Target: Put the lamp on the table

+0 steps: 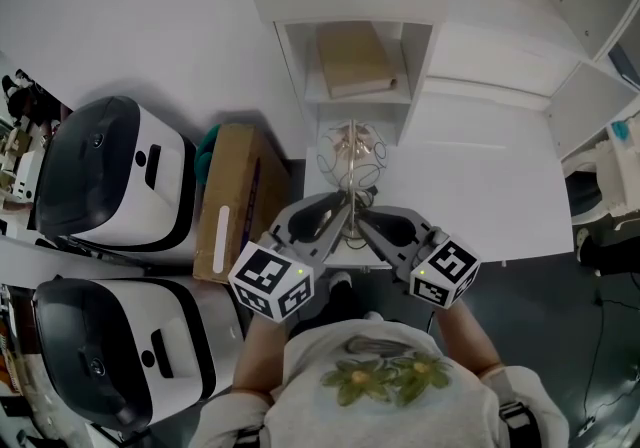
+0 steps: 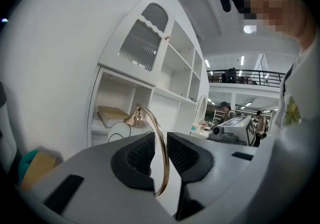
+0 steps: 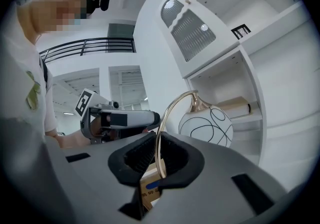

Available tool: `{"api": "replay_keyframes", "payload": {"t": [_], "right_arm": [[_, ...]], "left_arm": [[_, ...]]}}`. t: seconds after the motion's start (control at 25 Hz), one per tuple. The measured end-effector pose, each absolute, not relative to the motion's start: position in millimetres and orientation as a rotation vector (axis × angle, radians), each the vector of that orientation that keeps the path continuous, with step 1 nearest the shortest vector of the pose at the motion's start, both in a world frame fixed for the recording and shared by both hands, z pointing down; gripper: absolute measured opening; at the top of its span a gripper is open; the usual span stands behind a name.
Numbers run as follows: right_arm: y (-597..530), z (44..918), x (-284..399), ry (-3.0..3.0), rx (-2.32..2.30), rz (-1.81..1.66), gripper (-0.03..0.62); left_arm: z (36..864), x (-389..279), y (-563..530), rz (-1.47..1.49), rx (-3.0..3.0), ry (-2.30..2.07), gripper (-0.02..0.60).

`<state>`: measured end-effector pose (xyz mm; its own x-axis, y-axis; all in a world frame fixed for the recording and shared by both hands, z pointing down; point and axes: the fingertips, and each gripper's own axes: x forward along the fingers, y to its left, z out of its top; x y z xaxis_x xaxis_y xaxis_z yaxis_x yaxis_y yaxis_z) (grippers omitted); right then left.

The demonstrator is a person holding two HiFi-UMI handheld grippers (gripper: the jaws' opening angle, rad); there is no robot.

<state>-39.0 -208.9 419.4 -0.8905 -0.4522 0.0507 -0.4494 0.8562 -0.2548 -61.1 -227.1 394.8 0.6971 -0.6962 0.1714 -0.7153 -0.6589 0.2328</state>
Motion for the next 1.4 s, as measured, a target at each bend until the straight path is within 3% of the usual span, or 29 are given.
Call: {"api": "replay_keyframes", "payload": {"t": [0.32, 1.4], "right_arm": [[-183, 409, -38, 2.985, -0.677, -0.373, 0.034], [-154, 420, -34, 3.04, -0.719, -0.322, 0.031]], "left_arm": [[392, -41, -187, 0.076, 2.693, -0.926, 0.031], [404, -32, -161, 0.174, 2.703, -0.974, 0.029]]}}
